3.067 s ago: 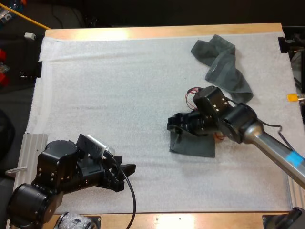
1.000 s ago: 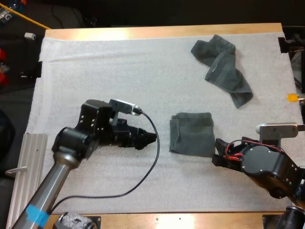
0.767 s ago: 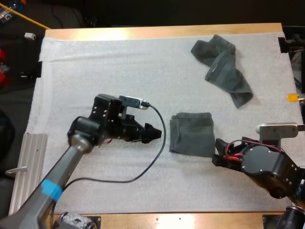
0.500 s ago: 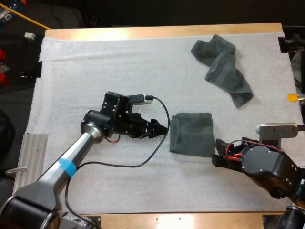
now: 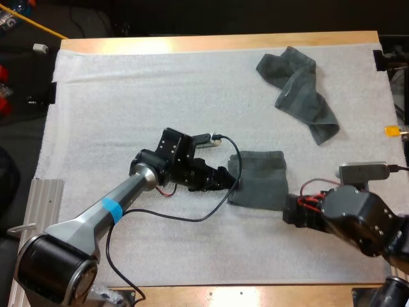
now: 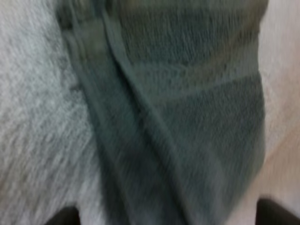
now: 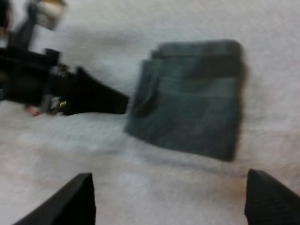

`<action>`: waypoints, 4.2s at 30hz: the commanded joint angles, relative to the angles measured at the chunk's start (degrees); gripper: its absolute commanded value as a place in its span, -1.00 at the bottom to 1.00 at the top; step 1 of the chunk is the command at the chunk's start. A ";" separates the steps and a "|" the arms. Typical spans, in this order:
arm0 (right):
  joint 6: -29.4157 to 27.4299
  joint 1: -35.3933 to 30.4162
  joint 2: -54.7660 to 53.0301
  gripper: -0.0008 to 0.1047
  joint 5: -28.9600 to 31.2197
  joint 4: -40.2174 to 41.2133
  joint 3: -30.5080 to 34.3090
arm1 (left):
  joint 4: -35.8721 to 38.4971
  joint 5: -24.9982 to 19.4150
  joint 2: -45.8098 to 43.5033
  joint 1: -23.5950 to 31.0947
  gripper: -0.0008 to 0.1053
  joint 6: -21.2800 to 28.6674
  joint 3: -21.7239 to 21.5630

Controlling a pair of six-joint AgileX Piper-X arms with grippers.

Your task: Pick towel from pile, fold and stack

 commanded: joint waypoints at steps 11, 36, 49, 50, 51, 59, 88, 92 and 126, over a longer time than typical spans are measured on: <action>-7.23 -8.57 -0.05 0.24 -5.14 -0.44 0.12 | -3.65 -6.69 -0.21 -0.94 0.35 -4.46 -0.30; -8.94 -8.81 -0.05 0.24 -5.67 -0.44 0.12 | -7.75 -0.25 6.87 -5.30 0.35 -9.23 -1.54; -8.94 -8.81 -0.05 0.24 -5.67 0.01 0.12 | -12.19 -0.68 6.87 -7.97 -0.37 -14.91 -1.55; -8.94 -8.81 -0.05 0.24 -5.67 0.01 0.12 | -12.06 -0.49 6.87 -7.97 -0.58 -14.91 -1.55; -8.94 -8.81 -0.05 0.24 -5.67 0.01 0.12 | -11.89 -0.33 6.87 -7.97 -0.74 -14.91 -1.55; -8.94 -8.81 -0.05 0.24 -5.83 0.01 0.12 | -0.70 -2.33 6.28 -5.24 -0.98 -3.81 -1.68; -8.94 -8.81 -0.05 0.23 -9.72 0.01 0.12 | 29.16 -53.08 -4.03 32.44 -0.98 30.78 -1.68; -8.94 -8.81 -0.05 0.23 -9.73 0.01 0.12 | 28.77 -56.59 -5.61 33.52 -0.98 30.78 -1.68; -9.84 -8.81 -0.05 0.23 -11.90 -0.03 0.12 | 16.85 -34.95 -11.13 35.26 0.13 25.75 -1.68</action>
